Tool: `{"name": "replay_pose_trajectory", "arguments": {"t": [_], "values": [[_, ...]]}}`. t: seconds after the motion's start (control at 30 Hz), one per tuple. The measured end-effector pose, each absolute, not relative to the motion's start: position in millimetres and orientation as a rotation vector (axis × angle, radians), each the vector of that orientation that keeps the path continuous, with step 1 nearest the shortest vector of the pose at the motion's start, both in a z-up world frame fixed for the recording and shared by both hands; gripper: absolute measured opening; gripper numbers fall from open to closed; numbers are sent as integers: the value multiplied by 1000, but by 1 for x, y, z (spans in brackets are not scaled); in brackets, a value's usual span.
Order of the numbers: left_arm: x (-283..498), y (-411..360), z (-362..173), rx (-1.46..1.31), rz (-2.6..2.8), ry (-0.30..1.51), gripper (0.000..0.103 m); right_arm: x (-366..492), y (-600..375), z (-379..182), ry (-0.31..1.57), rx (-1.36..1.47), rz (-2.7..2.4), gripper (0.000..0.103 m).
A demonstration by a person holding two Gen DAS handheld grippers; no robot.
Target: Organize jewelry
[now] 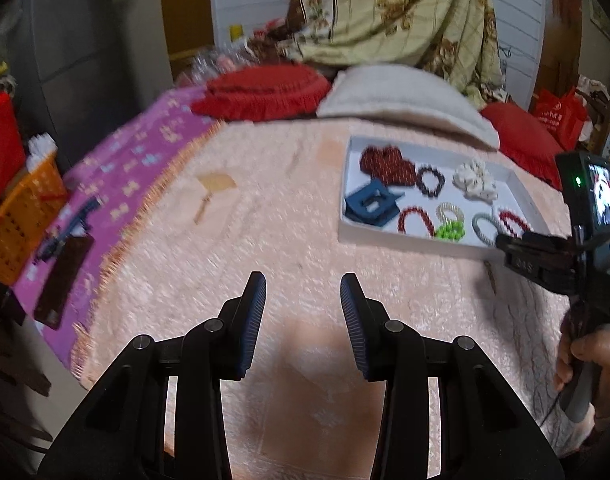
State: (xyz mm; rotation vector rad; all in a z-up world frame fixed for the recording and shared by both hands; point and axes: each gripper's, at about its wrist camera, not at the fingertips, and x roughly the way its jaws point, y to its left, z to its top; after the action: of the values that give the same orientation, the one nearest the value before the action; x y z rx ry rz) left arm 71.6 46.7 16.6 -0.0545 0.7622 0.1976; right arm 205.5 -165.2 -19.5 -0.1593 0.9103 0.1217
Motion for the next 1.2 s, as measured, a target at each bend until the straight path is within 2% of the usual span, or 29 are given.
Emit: {"name": "replay_pose_trajectory", "arguments": {"t": [0.1, 0.17, 0.23, 0.27, 0.7, 0.77, 0.93, 1.1, 1.2], "values": [[57, 43, 31, -27, 224, 666, 53, 182, -177, -6, 875, -98, 121, 40], [46, 42, 40, -19, 257, 596, 69, 162, -182, 0, 860, -72, 122, 40], [36, 42, 51, -14, 283, 521, 79, 140, -186, 4, 853, -67, 118, 41], [30, 42, 56, -13, 292, 488, 81, 129, -188, 5, 851, -66, 118, 41], [-9, 32, 82, 8, 327, 435, 87, 56, -215, 13, 835, 17, 47, 42], [-16, 32, 84, -3, 315, 430, 91, 47, -215, 18, 818, 19, 47, 42], [-29, 26, 86, -10, 294, 441, 94, 27, -211, 25, 781, 3, 47, 51], [-43, 16, 88, 3, 279, 442, 94, 8, -207, 38, 726, -27, 34, 53], [-52, 12, 90, -2, 251, 439, 95, 1, -207, 45, 707, -30, 25, 58]]}}
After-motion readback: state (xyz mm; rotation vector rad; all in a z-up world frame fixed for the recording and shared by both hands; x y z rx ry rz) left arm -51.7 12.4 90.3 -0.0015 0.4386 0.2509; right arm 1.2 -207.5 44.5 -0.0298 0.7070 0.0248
